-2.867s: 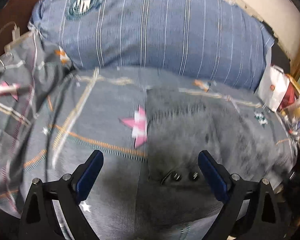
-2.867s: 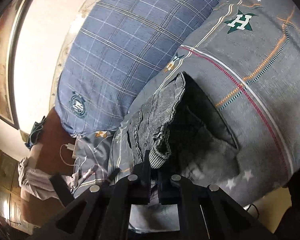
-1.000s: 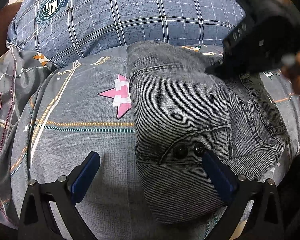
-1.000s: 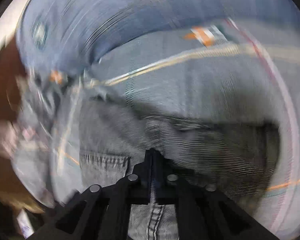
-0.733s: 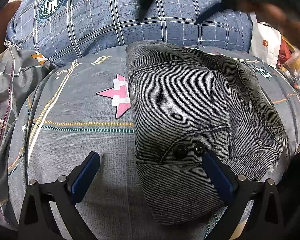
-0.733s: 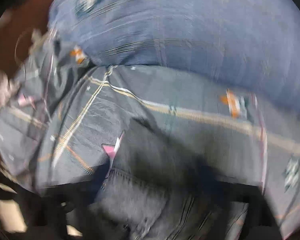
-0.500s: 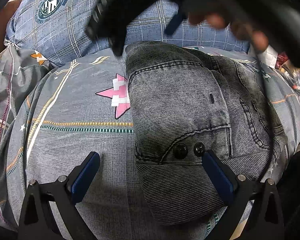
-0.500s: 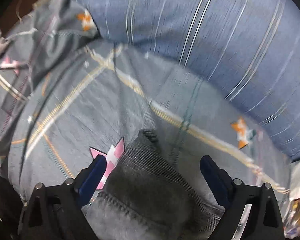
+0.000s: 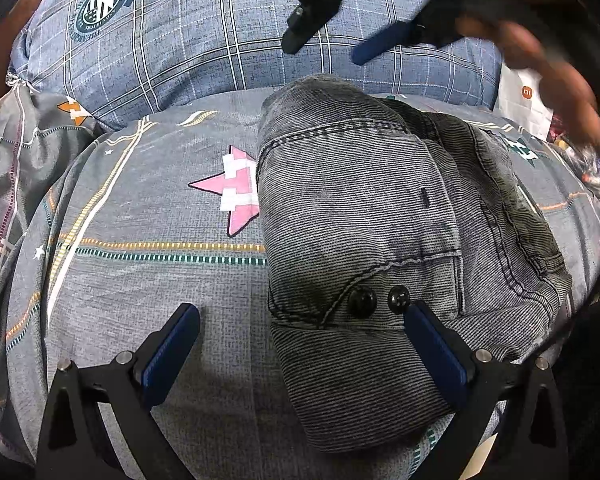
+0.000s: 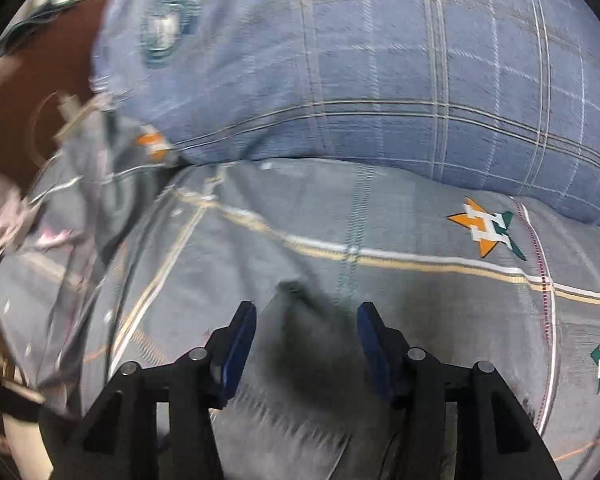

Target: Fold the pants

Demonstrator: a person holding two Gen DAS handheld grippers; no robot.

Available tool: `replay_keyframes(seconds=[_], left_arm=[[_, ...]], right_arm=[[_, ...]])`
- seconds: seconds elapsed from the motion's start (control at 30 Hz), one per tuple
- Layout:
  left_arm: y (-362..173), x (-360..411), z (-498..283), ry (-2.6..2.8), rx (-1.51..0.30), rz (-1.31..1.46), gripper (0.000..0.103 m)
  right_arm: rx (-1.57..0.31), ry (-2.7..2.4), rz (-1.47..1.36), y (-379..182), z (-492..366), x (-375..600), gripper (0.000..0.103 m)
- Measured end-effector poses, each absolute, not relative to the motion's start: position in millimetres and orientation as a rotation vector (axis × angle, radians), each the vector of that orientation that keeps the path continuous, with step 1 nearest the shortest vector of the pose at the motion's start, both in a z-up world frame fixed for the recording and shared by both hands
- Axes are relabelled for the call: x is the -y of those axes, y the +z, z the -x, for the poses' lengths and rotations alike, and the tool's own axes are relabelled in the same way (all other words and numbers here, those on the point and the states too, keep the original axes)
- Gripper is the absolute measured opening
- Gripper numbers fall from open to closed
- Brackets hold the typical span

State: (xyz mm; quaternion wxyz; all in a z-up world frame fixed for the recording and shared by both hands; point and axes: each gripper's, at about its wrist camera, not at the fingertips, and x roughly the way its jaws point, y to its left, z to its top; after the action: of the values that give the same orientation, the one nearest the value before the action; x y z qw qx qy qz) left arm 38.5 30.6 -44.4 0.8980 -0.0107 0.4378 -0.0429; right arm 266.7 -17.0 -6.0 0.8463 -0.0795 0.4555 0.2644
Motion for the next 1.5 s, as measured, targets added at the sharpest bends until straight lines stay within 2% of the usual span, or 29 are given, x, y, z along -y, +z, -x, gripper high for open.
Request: replay_keyframes(seconds=[0.1, 0.13, 0.17, 0.33, 0.4, 0.47, 0.53, 0.6, 0.73, 0.87, 0.97, 1.0, 1.07, 1.17, 1.27, 1.37, 1.4, 1.5], left_arm=[[-45, -31, -37, -0.089, -0.901, 0.023, 0.103], [-45, -31, -36, -0.089, -0.899, 0.025, 0.103], [-45, -31, -35, -0.089, -0.895, 0.03, 0.103], [-47, -33, -33, -0.084, -0.882, 0.058, 0.103], [-47, -33, -32, -0.081, -0.876, 0.051, 0.103], [-47, -33, -31, -0.076, -0.873, 0.052, 0.103], [-46, -33, -31, -0.076, -0.873, 0.053, 0.103], [-42, -33, -30, -0.091, -0.887, 0.075, 0.103], [-13, -51, -20, -0.083, -0.837, 0.157, 0.102], [-1, -59, -11, -0.017, -0.792, 0.162, 0.102], [-40, -34, -28, 0.013, -0.962, -0.011, 0.103], [-36, -34, -25, 0.02, -0.917, -0.009, 0.103], [-27, -33, -21, 0.023, -0.923, -0.014, 0.102], [-9, -31, -15, 0.021, -0.869, -0.003, 0.102], [-17, -12, -18, 0.021, -0.887, -0.103, 0.102], [-27, -8, -19, 0.031, -0.879, -0.129, 0.103], [-26, -10, -18, 0.03, -0.891, -0.113, 0.103], [-26, -11, -20, 0.023, -0.903, -0.104, 0.103]], right_arm=[[-1.063, 0.426, 0.331, -62, -276, 28, 0.07], [-1.047, 0.419, 0.296, -63, -277, 33, 0.076], [-1.05, 0.395, 0.255, -60, -278, 39, 0.082], [-0.863, 0.388, 0.243, -10, -234, 62, 0.082], [-0.837, 0.388, 0.198, -6, -214, 82, 0.083], [-0.872, 0.367, 0.181, -22, -210, 95, 0.083], [-1.031, 0.31, 0.262, -76, -225, 106, 0.084], [-0.997, 0.309, 0.147, -82, -224, 124, 0.096], [-0.93, 0.313, 0.195, -54, -206, 126, 0.094], [-0.825, 0.313, 0.086, -31, -180, 153, 0.096], [-0.99, 0.292, 0.137, -80, -193, 159, 0.095], [-0.972, 0.308, 0.039, -79, -193, 172, 0.096], [-0.96, 0.31, -0.022, -65, -191, 183, 0.096], [-0.851, 0.307, 0.034, -33, -187, 174, 0.096], [-0.762, 0.303, 0.039, -4, -191, 168, 0.097], [-0.854, 0.216, 0.123, -32, -238, 159, 0.097], [-0.934, 0.232, 0.148, -57, -256, 154, 0.103], [-0.953, 0.282, -0.01, -59, -256, 172, 0.102]])
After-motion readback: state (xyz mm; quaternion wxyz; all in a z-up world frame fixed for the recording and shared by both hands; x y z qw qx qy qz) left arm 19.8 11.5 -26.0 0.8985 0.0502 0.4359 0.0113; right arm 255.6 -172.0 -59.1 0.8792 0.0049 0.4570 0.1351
